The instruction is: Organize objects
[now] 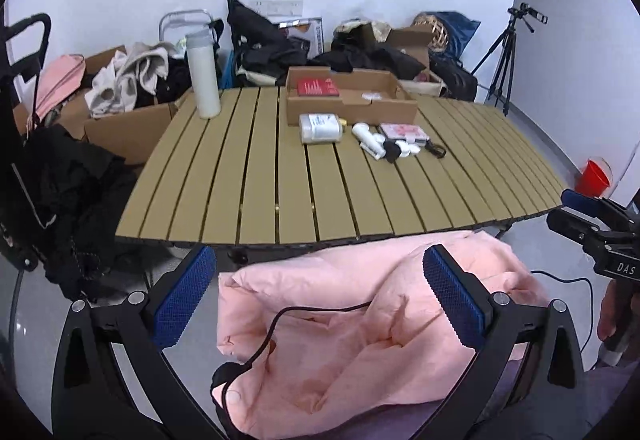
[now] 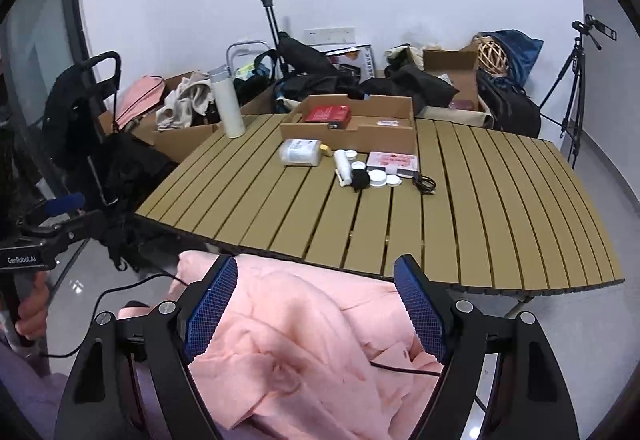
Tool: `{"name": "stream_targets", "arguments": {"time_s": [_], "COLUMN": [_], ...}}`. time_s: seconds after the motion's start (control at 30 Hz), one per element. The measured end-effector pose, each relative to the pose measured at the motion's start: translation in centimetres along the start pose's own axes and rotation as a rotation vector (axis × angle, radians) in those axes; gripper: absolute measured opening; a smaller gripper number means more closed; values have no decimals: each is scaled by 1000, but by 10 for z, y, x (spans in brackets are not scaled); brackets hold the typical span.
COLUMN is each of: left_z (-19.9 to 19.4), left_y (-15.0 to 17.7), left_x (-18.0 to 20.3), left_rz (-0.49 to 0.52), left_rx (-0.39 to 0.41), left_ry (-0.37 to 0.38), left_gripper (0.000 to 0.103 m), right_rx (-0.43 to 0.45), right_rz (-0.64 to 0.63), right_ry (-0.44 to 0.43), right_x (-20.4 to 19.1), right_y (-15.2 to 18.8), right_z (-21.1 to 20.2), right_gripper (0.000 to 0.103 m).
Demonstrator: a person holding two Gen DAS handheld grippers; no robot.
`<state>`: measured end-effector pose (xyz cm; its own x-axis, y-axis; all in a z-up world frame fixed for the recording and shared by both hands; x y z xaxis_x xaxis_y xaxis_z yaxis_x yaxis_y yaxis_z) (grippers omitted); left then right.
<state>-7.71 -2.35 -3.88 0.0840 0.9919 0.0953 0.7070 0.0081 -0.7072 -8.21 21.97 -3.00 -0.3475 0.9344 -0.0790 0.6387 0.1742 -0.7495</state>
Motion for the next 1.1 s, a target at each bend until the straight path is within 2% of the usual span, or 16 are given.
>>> {"name": "stream_targets", "arguments": {"time_s": [0.2,0.43,0.5,0.57,0.67,0.7,0.77,0.83,0.97,1.0,1.03,1.1], "left_z": [49,125,157,188,236,249,282,315,359,363,366,366], "left_y": [-10,-61,-73,-88,-115,-122,-136,-143,-143,-141,-139,-138], "left_x": [-1,-2,-6,-9,-23,-27,-33,-40,-48,-48,-45,-45], "left_rz": [1,9,-5,-21,-52,-70,-135,-191,-206,-229,-253,-256], "left_rx": [-74,-93,-133,-143,-132,-132,-167,-213,-268,-276,-283,-262], "left_ry": [18,9,19,74,58,73,159,207,184,201,255,258], "left_gripper": [103,103,103,103,99,95,90,71,51,44,33,33], "right_rx": [-63,-93,-106,-131,-175,-178,-187,-185,-269,-286,-300,-312], "right_rz": [-6,-6,19,43,38,32,27,53,224,247,266,276], "right_ry": [-45,-52,-89,-133,-154,-169,-196,-233,-334,-342,-346,-353], "right_x": [6,24,29,31,27,24,16,14,17,17,16,14], "right_y": [0,-36,-51,-65,-86,-92,-109,-125,-141,-139,-137,-134], "right_z": [43,109,135,165,220,235,274,307,382,392,400,412], "right_gripper": [84,83,74,68,58,57,56,56,55,47,43,37]}}
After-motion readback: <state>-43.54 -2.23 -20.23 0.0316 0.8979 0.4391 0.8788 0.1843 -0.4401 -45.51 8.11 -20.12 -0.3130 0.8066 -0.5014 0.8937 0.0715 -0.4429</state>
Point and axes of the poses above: each gripper's, at about its wrist camera, not at the fingertips, and z roughly the way its jaws point, x to its right, y to its underside, the point moved 6 cm from there along z, roughly the way its jaws point, and after that the axes turned 2 degrees about -z, right-handed, at the moved point
